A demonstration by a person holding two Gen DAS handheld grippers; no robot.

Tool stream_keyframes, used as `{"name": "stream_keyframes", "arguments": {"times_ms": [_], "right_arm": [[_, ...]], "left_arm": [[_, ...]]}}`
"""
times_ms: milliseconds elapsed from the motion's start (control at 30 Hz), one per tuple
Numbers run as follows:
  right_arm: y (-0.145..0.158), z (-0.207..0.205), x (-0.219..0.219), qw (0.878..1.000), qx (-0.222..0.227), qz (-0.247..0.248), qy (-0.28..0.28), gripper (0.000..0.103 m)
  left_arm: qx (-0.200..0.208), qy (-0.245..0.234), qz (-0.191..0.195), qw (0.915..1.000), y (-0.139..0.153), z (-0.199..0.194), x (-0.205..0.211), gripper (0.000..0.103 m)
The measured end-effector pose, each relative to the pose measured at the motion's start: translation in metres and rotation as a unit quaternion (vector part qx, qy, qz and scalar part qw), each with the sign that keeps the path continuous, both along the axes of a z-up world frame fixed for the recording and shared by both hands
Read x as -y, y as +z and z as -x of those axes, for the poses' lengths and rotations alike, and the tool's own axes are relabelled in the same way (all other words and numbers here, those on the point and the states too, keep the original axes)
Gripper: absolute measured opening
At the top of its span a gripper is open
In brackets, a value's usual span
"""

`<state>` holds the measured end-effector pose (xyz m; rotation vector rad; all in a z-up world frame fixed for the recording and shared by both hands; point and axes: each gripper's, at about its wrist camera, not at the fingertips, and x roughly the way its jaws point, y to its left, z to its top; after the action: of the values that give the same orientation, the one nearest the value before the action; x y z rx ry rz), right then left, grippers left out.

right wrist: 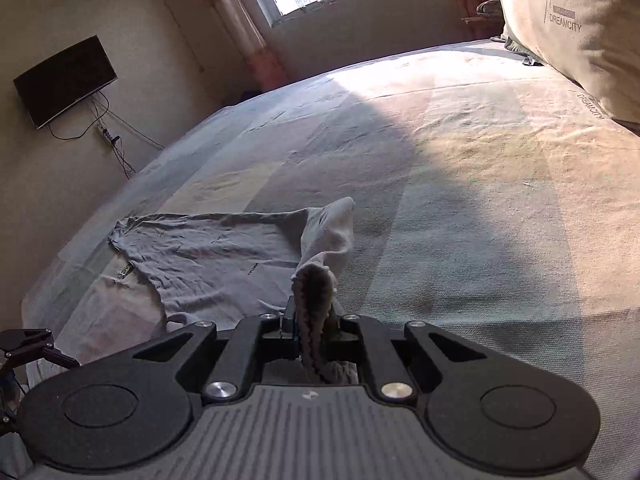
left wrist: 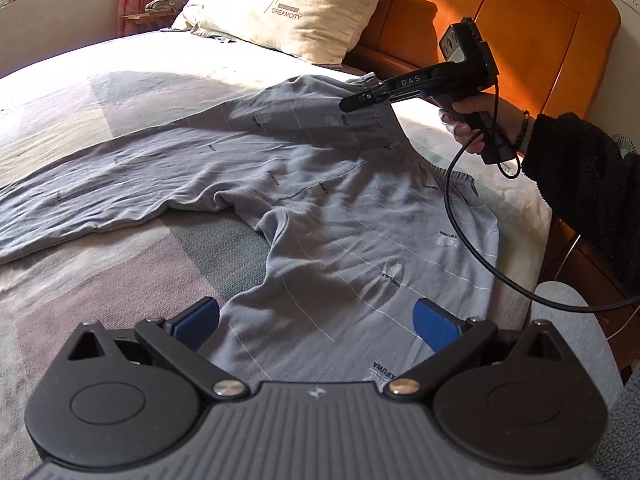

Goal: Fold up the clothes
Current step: 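Lift the cuff with the right gripper and carry it toward the waistband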

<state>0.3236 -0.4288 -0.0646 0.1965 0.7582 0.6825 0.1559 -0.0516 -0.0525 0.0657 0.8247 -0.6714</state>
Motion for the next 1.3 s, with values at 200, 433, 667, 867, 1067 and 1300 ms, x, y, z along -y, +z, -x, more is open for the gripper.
{"name": "stream_keyframes", "arguments": {"times_ms": [200,433,667,867,1067,1300], "right_arm": [[-0.001,0.013,-0.009,1.0,0.007,0.015,0.022,0.011],[0.001,0.037,-0.021,0.997,0.04,0.034,0.062,0.011],[0.006,0.073,-0.033,0.986,0.08,0.071,0.131,0.011],[0.0,0.098,-0.032,0.977,0.078,0.099,0.171,0.011],[-0.014,0.114,-0.029,0.975,0.063,0.114,0.178,0.012],[-0.023,0.146,-0.042,0.954,0.115,0.208,0.18,0.024]], "left_arm": [[-0.005,-0.012,-0.008,0.9999,0.009,-0.034,0.011,0.102],[-0.003,-0.029,-0.021,0.9994,0.007,-0.05,0.03,0.102],[-0.004,-0.044,-0.029,0.9986,0.003,-0.043,0.037,0.102],[-0.01,-0.046,-0.032,0.9984,0.001,-0.036,0.035,0.102],[-0.02,-0.041,-0.023,0.9987,-0.002,-0.032,0.034,0.102],[-0.029,-0.038,-0.018,0.9987,-0.008,-0.025,0.028,0.102]]}}
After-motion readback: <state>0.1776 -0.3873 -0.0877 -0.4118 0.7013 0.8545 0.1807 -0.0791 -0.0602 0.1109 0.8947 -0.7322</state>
